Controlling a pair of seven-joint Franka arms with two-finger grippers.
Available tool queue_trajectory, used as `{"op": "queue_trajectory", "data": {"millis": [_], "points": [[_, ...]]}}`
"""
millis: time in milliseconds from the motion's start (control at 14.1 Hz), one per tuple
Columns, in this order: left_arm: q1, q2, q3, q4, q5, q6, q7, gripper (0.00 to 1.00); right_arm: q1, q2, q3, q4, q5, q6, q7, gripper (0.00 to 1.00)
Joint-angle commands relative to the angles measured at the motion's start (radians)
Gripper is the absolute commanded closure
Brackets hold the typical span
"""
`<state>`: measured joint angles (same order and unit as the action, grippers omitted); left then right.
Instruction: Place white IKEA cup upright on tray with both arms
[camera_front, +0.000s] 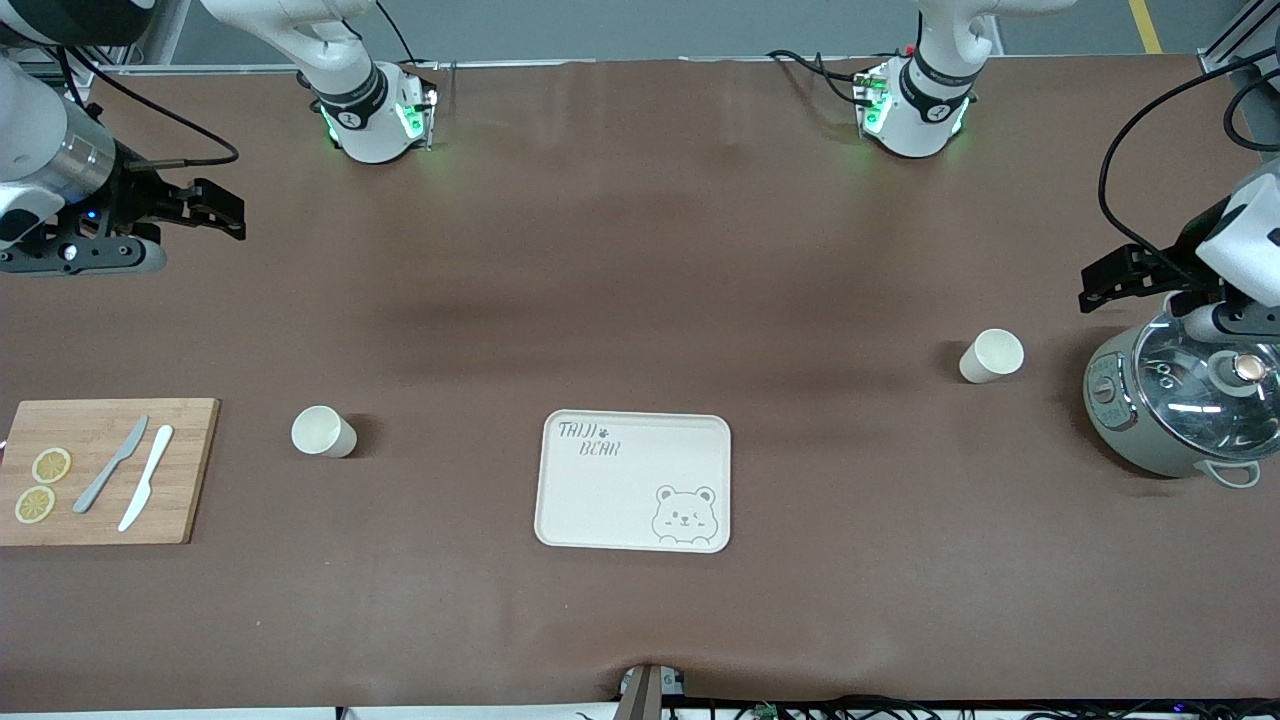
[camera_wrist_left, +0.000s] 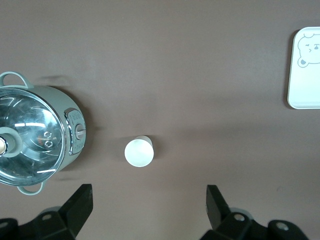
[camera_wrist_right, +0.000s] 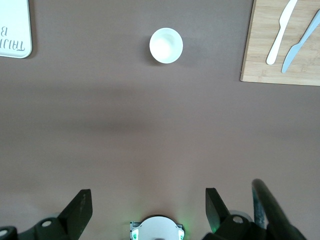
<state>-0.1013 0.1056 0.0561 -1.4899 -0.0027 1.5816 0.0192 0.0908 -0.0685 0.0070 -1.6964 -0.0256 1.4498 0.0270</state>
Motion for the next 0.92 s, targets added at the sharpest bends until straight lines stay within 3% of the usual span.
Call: {"op": "queue_trajectory", "data": {"millis": [0, 496, 850], "points": [[-0.006, -0.001, -0.001, 0.011, 0.024, 0.000, -0.004, 0.00, -0.014, -0.027, 0.010, -0.023, -0.010, 0.000, -0.015, 0.00], [-0.008, 0.003, -0.008, -0.001, 0.052, 0.017, -0.004, 0.00, -0.014, -0.028, 0.010, -0.023, -0.010, -0.012, -0.015, 0.00], [0.005, -0.004, -0.012, -0.160, 0.044, 0.194, 0.015, 0.00, -0.014, -0.027, 0.010, -0.023, -0.010, -0.012, -0.015, 0.00]]}}
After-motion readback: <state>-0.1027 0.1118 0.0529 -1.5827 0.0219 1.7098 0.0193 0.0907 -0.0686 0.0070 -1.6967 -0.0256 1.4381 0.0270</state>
